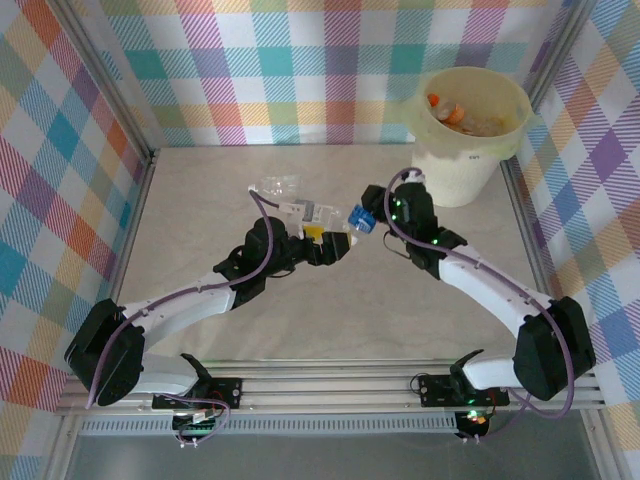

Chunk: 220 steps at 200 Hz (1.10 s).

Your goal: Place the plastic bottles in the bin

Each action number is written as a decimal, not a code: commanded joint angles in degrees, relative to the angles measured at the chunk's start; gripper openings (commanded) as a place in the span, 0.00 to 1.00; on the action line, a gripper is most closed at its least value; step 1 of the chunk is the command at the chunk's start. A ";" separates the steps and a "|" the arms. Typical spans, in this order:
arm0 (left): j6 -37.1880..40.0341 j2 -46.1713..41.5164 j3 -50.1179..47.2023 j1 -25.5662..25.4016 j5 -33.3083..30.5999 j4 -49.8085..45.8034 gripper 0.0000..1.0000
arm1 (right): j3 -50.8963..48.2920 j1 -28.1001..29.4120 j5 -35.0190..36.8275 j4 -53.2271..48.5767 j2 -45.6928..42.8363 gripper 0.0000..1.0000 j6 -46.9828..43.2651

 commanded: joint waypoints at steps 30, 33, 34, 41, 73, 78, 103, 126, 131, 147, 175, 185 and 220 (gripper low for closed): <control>-3.29 0.28 0.98 0.29 -2.10 1.27 1.00 | 12.24 -6.79 -0.18 -1.94 0.44 0.48 -7.21; -3.48 0.27 0.97 0.29 -2.15 1.21 1.00 | 13.04 -7.40 -0.74 -2.23 0.60 0.47 -7.20; -3.51 0.30 0.95 0.29 -2.25 1.18 1.00 | 13.30 -7.56 -0.91 -2.27 0.67 0.47 -7.20; -3.90 0.25 0.80 0.29 -2.55 1.03 1.00 | 14.88 -8.88 -2.03 -2.63 1.04 0.48 -7.03; -4.91 0.12 0.62 0.22 -4.32 -0.22 1.00 | 21.07 -14.66 -3.44 -1.82 3.12 0.49 -6.27; -4.93 0.07 0.66 0.24 -4.57 -0.41 1.00 | 22.12 -15.46 -3.72 -1.81 3.55 0.49 -5.74; -5.21 -0.13 0.71 0.29 -5.38 -1.11 1.00 | 27.47 -19.21 -4.62 -1.69 6.49 0.49 -4.36; -5.21 -0.58 0.75 0.23 -5.68 -1.71 1.00 | 31.84 -22.89 -3.38 -0.99 9.57 0.50 -1.15; -5.19 -0.69 0.73 0.27 -5.77 -1.93 1.00 | 32.78 -23.74 -3.36 -0.95 10.34 0.50 0.08; -5.12 -1.18 0.67 0.29 -5.95 -2.72 1.00 | 35.95 -26.55 -3.41 -1.11 13.02 0.50 4.08; -4.95 -2.75 -0.25 0.22 -6.56 -3.88 1.00 | 39.05 -29.73 0.47 -0.57 17.34 0.51 11.50; -4.95 -3.23 -0.64 0.27 -7.08 -4.56 1.00 | 39.80 -31.11 1.19 -0.56 18.88 0.51 15.16; -4.60 -5.22 -2.02 0.27 -9.00 -6.56 1.00 | 41.95 -35.29 3.02 -1.35 23.47 0.50 26.76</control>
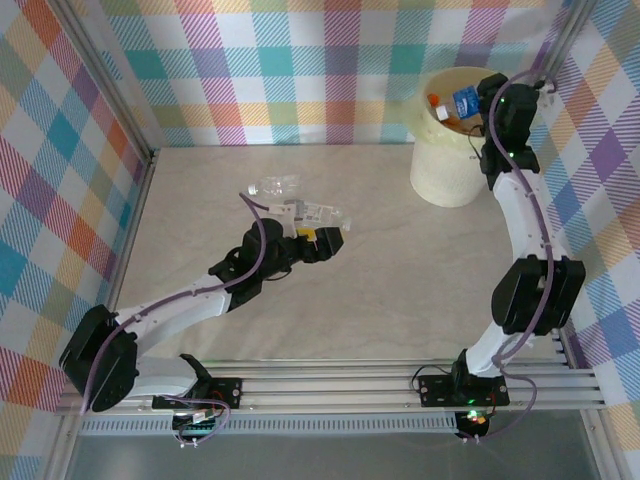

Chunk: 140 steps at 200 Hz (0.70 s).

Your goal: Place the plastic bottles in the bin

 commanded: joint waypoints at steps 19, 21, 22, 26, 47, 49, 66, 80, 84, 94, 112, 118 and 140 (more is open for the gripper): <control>0.59 -2.84 -1.62 0.22 -2.92 -2.26 1.00 | 4.93 -2.82 4.40 0.47 4.71 0.50 12.77; 0.62 -2.81 -1.66 0.23 -2.97 -2.29 1.00 | 5.29 -2.81 4.64 0.23 5.07 0.50 12.78; 0.61 -2.88 -1.66 0.22 -2.95 -2.29 1.00 | 5.45 -2.83 4.74 0.15 5.16 0.50 12.78; 0.73 -2.83 -1.58 0.28 -3.14 -2.37 1.00 | 6.13 -2.84 5.18 -0.21 5.71 0.51 12.86; 0.61 -2.35 -1.24 0.27 -3.19 -2.29 1.00 | 10.39 -2.80 6.23 -3.15 9.09 0.55 13.71; 0.60 -2.27 -1.23 0.29 -3.15 -2.31 1.00 | 10.96 -2.83 6.15 -3.29 9.53 0.55 13.74; 0.21 -1.50 -0.90 0.24 -2.97 -1.90 1.00 | 16.47 -2.83 5.80 -6.54 13.23 0.56 14.24; -0.17 -0.42 -0.44 0.27 -2.71 -1.68 1.00 | 21.41 -2.83 5.54 -9.51 16.24 0.57 14.94; -0.22 -0.07 -0.28 0.29 -2.64 -1.68 1.00 | 22.67 -2.84 5.47 -10.31 16.98 0.58 15.40; -0.62 0.79 0.24 0.24 -2.50 -1.68 1.00 | 25.42 -2.79 5.68 -11.71 18.71 0.59 16.10; -1.59 2.35 1.03 0.29 -2.40 -1.26 1.00 | 31.79 -2.66 5.91 -15.14 22.22 0.60 15.50; -1.95 2.89 1.23 0.26 -2.32 -1.03 1.00 | 34.62 -2.58 6.20 -17.08 23.68 0.61 14.85; -3.28 4.20 1.50 0.25 -2.14 0.09 1.00 | 44.14 -1.91 6.87 -22.16 28.70 0.65 12.08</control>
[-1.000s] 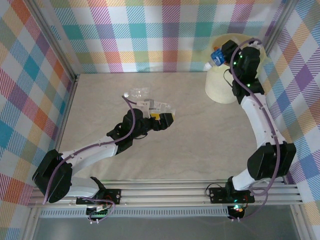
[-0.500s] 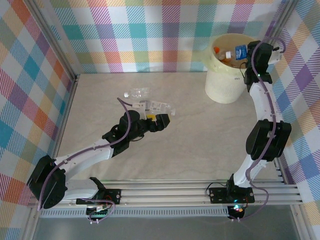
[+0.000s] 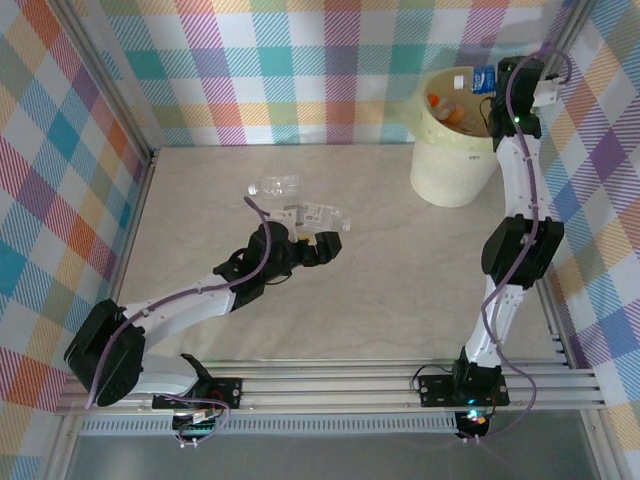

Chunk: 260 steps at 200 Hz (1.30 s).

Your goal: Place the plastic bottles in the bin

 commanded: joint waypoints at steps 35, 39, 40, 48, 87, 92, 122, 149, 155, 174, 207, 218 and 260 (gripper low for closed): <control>-2.85 1.48 1.80 0.20 -0.24 1.97 1.00 | 13.91 1.16 2.22 -8.93 7.35 0.75 -2.96; -2.92 1.37 1.74 0.24 -0.36 1.69 1.00 | 13.92 1.11 2.39 -9.05 7.36 0.76 -3.02; -2.92 1.33 1.71 0.27 -0.41 1.68 1.00 | 13.97 1.14 2.42 -9.07 7.41 0.76 -3.07; -2.96 0.96 1.47 0.23 -0.76 1.26 1.00 | 13.93 1.12 2.52 -9.47 7.39 0.80 -3.50; -3.17 -0.02 0.64 0.26 -2.81 -0.03 1.00 | 13.93 1.17 1.25 -11.23 6.65 0.90 -7.75; -3.18 0.11 0.79 0.28 -2.94 -0.15 1.00 | 13.85 1.27 1.14 -11.40 6.47 0.91 -8.46; -3.37 1.47 2.10 0.25 -2.75 -1.08 1.00 | 12.92 1.84 2.51 -11.63 4.80 0.95 -13.13; -3.60 2.53 2.84 0.24 -2.78 -2.25 1.00 | 11.79 2.50 5.90 -13.03 2.86 1.00 -17.55; -3.67 2.69 3.00 0.20 -2.90 -2.56 1.00 | 11.31 2.57 5.98 -13.00 2.19 1.00 -18.52; -3.80 3.29 3.49 0.29 -3.65 -3.92 1.00 | 8.09 2.57 5.98 -12.74 -0.29 1.00 -20.95; -3.29 3.71 4.49 0.25 -5.55 -6.26 1.00 | 1.02 2.57 2.50 -9.64 -5.30 1.00 -26.41; -2.89 3.75 4.96 0.23 -6.76 -7.08 1.00 | -0.12 2.56 0.52 -9.53 -6.61 1.00 -28.40; -1.91 6.04 9.26 0.93 -11.44 -12.17 1.00 | -8.38 3.25 -9.94 -5.69 -14.30 1.00 -38.62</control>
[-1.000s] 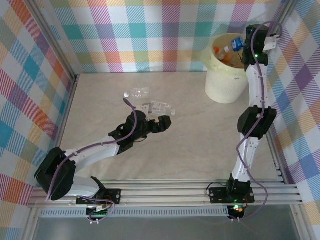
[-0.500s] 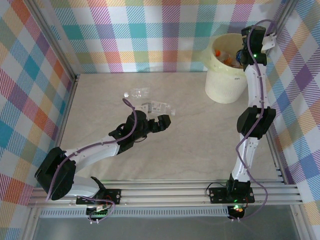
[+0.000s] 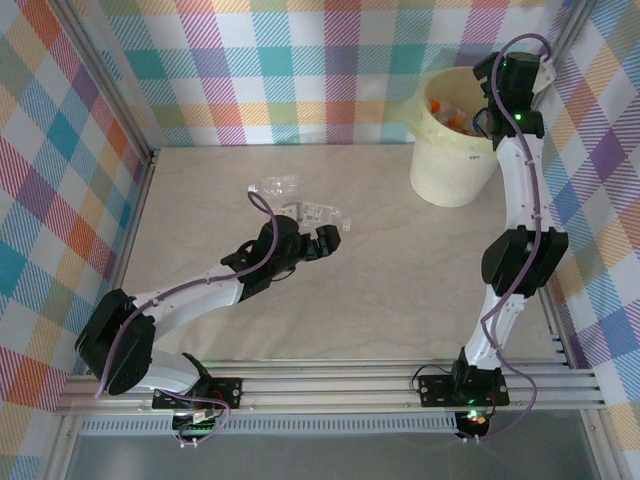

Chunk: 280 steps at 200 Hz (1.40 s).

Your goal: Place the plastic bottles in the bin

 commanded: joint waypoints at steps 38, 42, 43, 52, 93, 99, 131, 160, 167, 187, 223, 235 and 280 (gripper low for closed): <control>0.36 5.14 8.30 1.66 -6.99 -6.80 1.00 | -18.95 0.72 -17.62 13.16 -16.59 1.00 -16.54; 0.03 5.70 8.86 1.84 -7.34 -7.32 1.00 | -20.75 0.78 -19.71 14.09 -17.76 1.00 -17.34; -0.04 5.84 8.96 1.89 -7.37 -7.36 1.00 | -21.15 0.75 -20.18 14.33 -17.99 1.00 -17.52; -0.57 7.01 10.04 2.50 -7.63 -8.16 1.00 | -24.77 0.74 -24.44 16.32 -20.60 1.00 -18.82; -2.26 14.27 16.35 5.63 -5.80 -9.85 1.00 | -39.84 1.43 -44.53 20.33 -31.56 1.00 -20.12; -2.27 15.61 17.50 6.23 -5.12 -10.07 1.00 | -42.36 1.80 -46.41 20.26 -33.28 1.00 -20.07; -1.68 22.31 23.20 9.49 0.93 -9.87 1.00 | -55.46 4.79 -48.69 21.87 -41.00 1.00 -19.31; -1.15 27.67 28.40 11.82 5.78 -10.66 1.00 | -64.23 6.14 -50.00 21.91 -45.61 1.00 -16.84; -0.61 28.71 29.65 12.04 6.04 -11.04 1.00 | -65.51 6.24 -50.09 20.96 -46.12 1.00 -16.63; 1.00 31.51 33.18 12.39 5.33 -12.76 1.00 | -68.34 6.36 -51.67 18.82 -46.47 1.00 -16.02; 3.38 36.63 38.46 12.49 5.39 -15.75 1.00 | -70.23 6.41 -52.91 14.58 -45.89 1.00 -15.62; 3.50 37.57 38.69 12.50 5.43 -15.84 1.00 | -71.03 6.34 -53.08 15.43 -45.85 1.00 -14.91; 3.14 38.31 37.08 12.49 5.67 -15.00 1.00 | -71.22 6.56 -52.91 15.78 -44.94 1.00 -13.87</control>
